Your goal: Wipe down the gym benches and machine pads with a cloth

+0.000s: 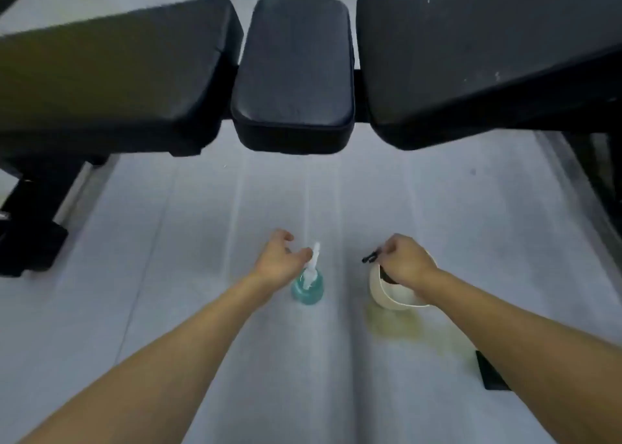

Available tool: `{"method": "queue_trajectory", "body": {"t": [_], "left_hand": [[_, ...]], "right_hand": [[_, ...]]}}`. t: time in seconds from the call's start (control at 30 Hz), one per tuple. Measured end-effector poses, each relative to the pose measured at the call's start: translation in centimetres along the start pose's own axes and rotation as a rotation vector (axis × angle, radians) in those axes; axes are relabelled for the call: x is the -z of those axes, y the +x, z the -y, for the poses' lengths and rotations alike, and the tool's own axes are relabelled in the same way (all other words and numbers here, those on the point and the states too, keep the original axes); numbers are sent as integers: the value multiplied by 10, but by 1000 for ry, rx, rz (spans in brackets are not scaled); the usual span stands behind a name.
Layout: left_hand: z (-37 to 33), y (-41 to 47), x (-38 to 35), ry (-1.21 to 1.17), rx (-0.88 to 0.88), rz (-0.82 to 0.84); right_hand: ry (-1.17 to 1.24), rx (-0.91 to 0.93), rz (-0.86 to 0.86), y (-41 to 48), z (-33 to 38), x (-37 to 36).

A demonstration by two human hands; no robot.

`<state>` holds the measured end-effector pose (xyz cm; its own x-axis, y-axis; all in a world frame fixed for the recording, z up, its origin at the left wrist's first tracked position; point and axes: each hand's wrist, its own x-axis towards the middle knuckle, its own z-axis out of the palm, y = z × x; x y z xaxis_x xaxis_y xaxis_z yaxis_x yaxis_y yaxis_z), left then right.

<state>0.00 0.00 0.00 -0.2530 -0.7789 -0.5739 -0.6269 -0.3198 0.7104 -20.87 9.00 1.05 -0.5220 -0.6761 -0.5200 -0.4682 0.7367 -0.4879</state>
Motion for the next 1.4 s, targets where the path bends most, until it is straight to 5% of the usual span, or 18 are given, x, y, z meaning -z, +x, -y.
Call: {"method": "queue_trajectory", "body": {"t": [0.2, 0.37, 0.8, 1.13, 1.4], "left_hand": [[38, 47, -57, 367, -14, 110], [49, 65, -69, 375, -40, 33], [22, 24, -29, 99, -51, 13], [-130, -134, 113, 510, -222, -25], [-255, -253, 299, 231, -382, 172]], "right_hand": [[-299, 4, -44, 54, -55, -35], [-409, 81, -77, 74, -69, -42], [-22, -14, -426, 58, -55, -16], [251, 76, -370, -121, 137, 94], [512, 373, 59, -245, 371, 182]]}}
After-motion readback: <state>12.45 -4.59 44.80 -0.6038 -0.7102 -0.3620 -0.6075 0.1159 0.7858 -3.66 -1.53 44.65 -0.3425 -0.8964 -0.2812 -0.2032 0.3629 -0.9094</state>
